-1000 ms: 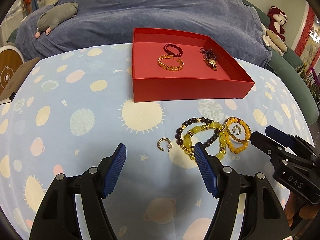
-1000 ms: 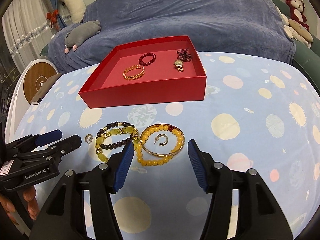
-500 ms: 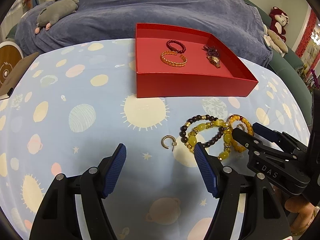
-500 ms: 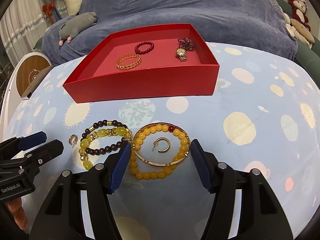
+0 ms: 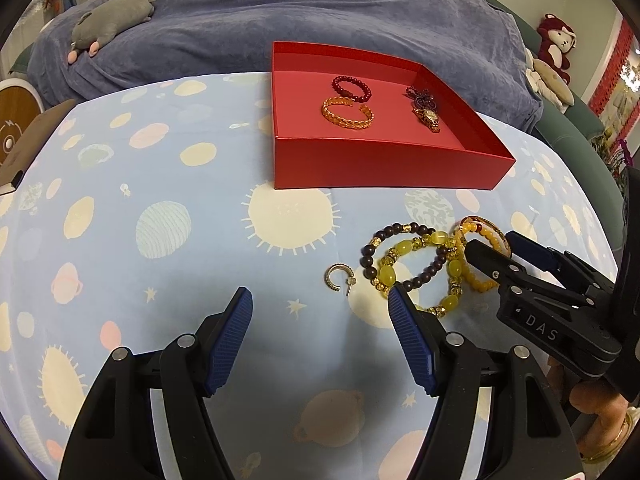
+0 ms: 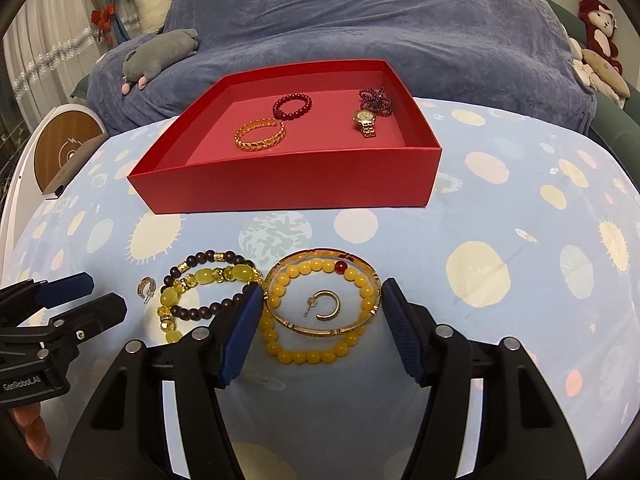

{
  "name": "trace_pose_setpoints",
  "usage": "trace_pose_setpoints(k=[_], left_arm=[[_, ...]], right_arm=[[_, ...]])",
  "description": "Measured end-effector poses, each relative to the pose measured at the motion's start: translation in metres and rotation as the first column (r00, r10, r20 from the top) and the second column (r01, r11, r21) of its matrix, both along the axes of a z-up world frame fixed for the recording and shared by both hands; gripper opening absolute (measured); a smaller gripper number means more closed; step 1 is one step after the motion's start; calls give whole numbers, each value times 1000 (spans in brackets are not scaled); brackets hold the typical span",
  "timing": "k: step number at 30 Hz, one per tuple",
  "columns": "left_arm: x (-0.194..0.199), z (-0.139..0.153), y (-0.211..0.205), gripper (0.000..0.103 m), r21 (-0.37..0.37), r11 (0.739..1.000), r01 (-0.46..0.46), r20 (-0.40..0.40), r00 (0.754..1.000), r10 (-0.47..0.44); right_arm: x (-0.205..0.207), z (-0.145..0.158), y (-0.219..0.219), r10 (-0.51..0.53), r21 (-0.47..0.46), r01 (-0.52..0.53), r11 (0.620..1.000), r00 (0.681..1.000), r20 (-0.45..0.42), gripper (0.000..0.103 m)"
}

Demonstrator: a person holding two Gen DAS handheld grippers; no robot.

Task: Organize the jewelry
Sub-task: 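Grasp the thin gold bangle with the right tool, then grasp the yellow bead bracelet with the left tool while the right tool holds the bangle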

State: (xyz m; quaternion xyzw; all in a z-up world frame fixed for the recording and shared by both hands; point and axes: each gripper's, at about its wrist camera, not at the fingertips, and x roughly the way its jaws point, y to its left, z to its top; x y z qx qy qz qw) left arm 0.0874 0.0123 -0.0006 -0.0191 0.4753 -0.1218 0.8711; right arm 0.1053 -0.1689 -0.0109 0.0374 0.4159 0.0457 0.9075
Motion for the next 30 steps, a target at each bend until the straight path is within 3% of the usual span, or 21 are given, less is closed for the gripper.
trace_pose_setpoints(k=[15, 24, 30], left_arm=[[-5, -6, -27, 65, -45, 996, 78, -12, 997, -79], [-5, -17, -48, 42, 0, 994, 113, 20, 993, -113], [-5, -18, -51, 16, -4, 992, 130, 28, 991, -129]], right_arm=[[-29, 16, -21, -2, 29, 2, 1000, 1000, 14, 58], [-34, 21, -30, -12, 41, 11, 999, 1000, 20, 58], [-34, 21, -29, -9, 43, 9, 999, 1000, 16, 58]])
